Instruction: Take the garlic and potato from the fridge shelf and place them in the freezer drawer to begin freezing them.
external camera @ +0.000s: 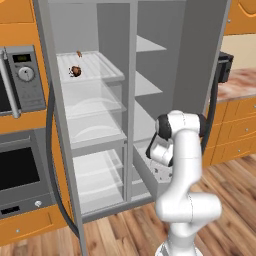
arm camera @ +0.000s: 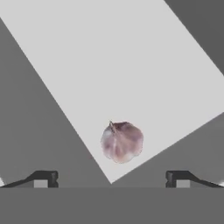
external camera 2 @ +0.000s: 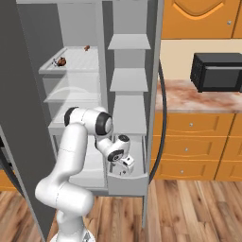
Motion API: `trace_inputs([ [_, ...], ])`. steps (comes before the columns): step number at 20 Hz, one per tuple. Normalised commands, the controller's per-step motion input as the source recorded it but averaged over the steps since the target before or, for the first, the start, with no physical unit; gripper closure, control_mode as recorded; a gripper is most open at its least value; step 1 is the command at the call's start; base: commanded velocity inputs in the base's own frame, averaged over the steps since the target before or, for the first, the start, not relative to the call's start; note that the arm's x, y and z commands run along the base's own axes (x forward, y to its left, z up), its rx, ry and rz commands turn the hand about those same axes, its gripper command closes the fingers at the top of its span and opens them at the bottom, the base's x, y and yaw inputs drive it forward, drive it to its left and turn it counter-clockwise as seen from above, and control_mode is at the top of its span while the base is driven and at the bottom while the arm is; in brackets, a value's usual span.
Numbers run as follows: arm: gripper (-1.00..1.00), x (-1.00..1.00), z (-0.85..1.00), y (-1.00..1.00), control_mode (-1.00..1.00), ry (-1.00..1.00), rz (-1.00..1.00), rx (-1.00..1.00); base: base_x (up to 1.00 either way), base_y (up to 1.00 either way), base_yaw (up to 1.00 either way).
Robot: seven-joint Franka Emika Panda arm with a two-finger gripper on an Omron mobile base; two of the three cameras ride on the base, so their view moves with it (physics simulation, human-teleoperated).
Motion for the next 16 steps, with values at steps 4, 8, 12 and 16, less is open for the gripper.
trace_inputs([
  [4, -1.00, 0.01, 0.98, 0.12, -1.00, -0.15, 0.00, -0.04, 0.00, 0.00, 0.00],
  [8, -1.00, -0.06, 1.00, 0.17, -1.00, -0.12, 0.00, -0.03, 0.00, 0.00, 0.00],
  [12, -1.00, -0.11, 1.00, 0.18, -1.00, -0.07, 0.00, -0.04, 0.00, 0.00, 0.00],
  [16, -1.00, -0.34, 1.00, 0.24, -1.00, -0.06, 0.00, -0.06, 0.00, 0.00, 0.00],
])
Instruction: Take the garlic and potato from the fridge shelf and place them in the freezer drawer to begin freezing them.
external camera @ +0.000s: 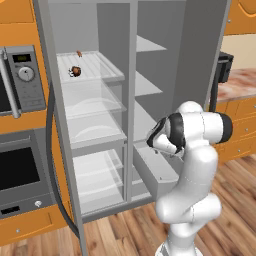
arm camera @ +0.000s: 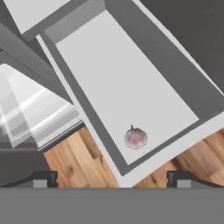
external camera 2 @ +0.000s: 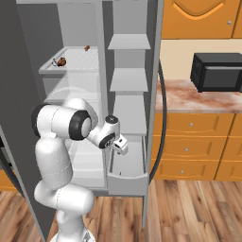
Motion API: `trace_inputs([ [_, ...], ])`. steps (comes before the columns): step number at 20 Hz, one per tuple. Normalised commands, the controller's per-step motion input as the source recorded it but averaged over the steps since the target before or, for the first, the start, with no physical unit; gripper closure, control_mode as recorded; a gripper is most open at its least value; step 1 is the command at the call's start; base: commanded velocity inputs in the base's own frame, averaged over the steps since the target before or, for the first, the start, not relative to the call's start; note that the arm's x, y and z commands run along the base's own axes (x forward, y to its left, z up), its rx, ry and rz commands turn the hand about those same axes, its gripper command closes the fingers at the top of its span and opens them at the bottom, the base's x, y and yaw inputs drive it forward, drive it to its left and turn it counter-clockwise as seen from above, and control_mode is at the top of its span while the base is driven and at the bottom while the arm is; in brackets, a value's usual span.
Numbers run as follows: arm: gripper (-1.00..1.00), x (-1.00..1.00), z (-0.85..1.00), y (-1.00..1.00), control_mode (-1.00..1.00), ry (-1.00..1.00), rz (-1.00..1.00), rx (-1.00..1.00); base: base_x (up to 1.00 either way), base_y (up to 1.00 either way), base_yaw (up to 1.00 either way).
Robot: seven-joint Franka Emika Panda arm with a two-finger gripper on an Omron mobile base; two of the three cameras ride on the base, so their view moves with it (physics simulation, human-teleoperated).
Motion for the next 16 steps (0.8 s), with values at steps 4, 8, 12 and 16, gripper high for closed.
trace_inputs([
  [4, -1.00, -0.40, 1.00, 0.21, -1.00, -0.02, 0.01, -0.04, 0.00, 0.00, 0.00],
  [8, -1.00, -0.59, 0.94, 0.15, -1.00, 0.00, 0.05, 0.00, 0.00, 0.00, 0.00],
  [12, -1.00, -0.84, 0.67, 0.19, -1.00, 0.00, 0.08, 0.00, 0.00, 0.00, 0.00],
  [16, -1.00, -0.99, 0.35, 0.16, -1.00, -0.01, 0.02, 0.00, 0.00, 0.00, 0.00],
])
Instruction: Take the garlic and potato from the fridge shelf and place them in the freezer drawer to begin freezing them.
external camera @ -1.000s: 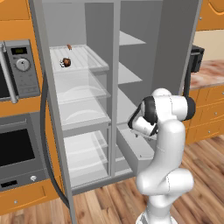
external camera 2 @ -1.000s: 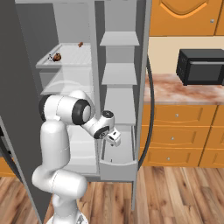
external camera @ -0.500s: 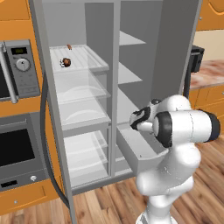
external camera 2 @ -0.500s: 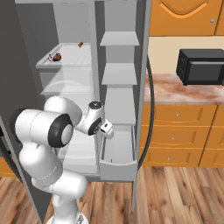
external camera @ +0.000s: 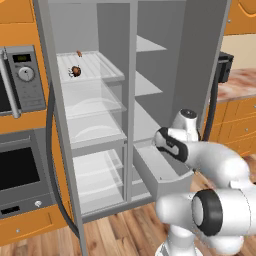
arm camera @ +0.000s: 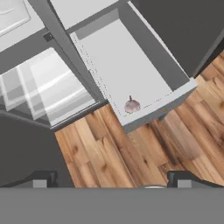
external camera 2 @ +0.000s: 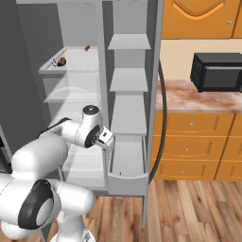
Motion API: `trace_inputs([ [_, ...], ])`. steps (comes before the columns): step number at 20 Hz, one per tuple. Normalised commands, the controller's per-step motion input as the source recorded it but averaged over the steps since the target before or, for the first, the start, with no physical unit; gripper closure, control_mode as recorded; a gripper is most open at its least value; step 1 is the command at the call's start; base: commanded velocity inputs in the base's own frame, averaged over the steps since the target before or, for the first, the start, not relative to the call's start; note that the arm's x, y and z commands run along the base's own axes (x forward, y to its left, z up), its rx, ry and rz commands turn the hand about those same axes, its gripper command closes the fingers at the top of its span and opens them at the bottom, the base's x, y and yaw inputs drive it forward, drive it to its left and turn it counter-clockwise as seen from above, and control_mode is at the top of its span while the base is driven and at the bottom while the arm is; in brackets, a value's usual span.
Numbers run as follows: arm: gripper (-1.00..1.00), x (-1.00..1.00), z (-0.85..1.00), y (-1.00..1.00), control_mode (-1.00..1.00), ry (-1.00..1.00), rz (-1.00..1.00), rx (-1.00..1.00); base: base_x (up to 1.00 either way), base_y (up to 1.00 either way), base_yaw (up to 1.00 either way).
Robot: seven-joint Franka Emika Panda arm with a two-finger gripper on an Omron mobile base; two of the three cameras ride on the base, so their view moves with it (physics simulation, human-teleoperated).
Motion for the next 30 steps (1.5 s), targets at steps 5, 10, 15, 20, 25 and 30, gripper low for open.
trace_inputs([
  [5, -1.00, -1.00, 0.23, 0.06, -1.00, -0.08, 0.00, -0.04, 0.00, 0.00, 0.00],
  [10, -1.00, -1.00, 0.02, 0.08, -1.00, -0.06, 0.00, -0.02, 0.00, 0.00, 0.00],
  [15, -1.00, -0.81, -0.02, 0.13, -1.00, -0.03, 0.00, 0.00, 0.00, 0.00, 0.00],
  [20, -1.00, -0.10, -0.09, 0.11, -1.00, 0.06, 0.00, 0.00, 0.00, 0.00, 0.00],
  [25, -1.00, -0.04, 0.00, 0.02, 1.00, 0.00, 0.01, 0.00, 0.03, 0.23, 0.16],
  [30, -1.00, 0.00, 0.00, 0.00, 1.00, 0.00, 0.00, 0.00, 0.19, 0.31, 0.24],
])
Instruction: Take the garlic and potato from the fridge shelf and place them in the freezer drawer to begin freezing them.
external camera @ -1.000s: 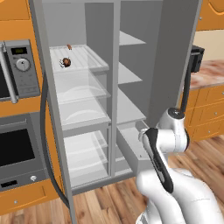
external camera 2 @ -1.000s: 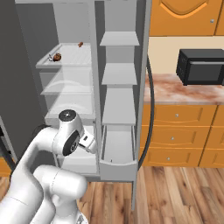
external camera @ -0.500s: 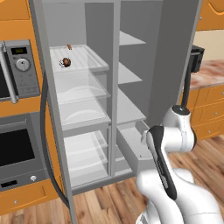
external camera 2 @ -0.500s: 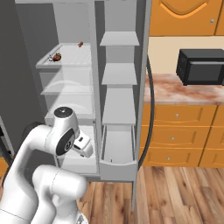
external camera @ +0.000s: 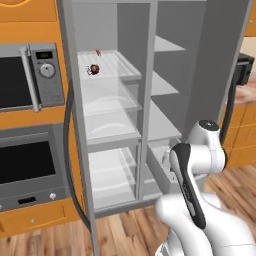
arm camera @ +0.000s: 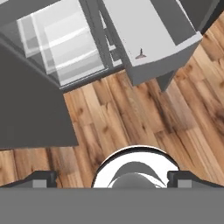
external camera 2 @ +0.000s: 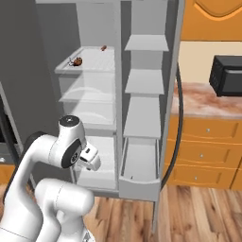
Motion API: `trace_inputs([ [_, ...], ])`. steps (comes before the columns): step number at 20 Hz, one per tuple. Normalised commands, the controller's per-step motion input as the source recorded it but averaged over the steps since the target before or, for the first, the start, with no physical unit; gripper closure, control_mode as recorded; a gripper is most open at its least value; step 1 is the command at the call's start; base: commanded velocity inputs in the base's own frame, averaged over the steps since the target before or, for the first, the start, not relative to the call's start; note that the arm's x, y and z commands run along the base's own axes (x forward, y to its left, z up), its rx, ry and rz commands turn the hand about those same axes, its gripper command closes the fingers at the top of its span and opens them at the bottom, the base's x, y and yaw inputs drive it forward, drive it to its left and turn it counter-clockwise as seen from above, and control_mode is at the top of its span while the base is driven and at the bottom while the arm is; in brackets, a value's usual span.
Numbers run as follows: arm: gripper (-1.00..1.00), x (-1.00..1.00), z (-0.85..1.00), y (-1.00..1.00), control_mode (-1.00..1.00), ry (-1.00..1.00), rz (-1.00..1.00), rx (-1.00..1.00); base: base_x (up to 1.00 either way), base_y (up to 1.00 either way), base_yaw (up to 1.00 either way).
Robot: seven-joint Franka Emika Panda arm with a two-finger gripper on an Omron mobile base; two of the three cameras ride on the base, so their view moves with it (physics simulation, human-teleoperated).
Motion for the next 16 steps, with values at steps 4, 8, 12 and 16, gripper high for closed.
trace_inputs([
  [4, -1.00, 0.00, 0.00, 0.00, 1.00, 0.00, 0.00, 0.00, 0.45, 0.00, 0.33],
  [8, -1.00, 0.00, 0.00, 0.00, 1.00, 0.00, 0.00, 0.00, 0.60, 0.00, 0.30],
  [12, -1.00, 0.00, 0.00, 0.00, 1.00, 0.00, 0.00, 0.00, 0.52, 0.04, 0.27],
  [16, -1.00, 0.00, 0.00, 0.00, 1.00, 0.00, 0.00, 0.00, 0.54, 0.17, 0.22],
])
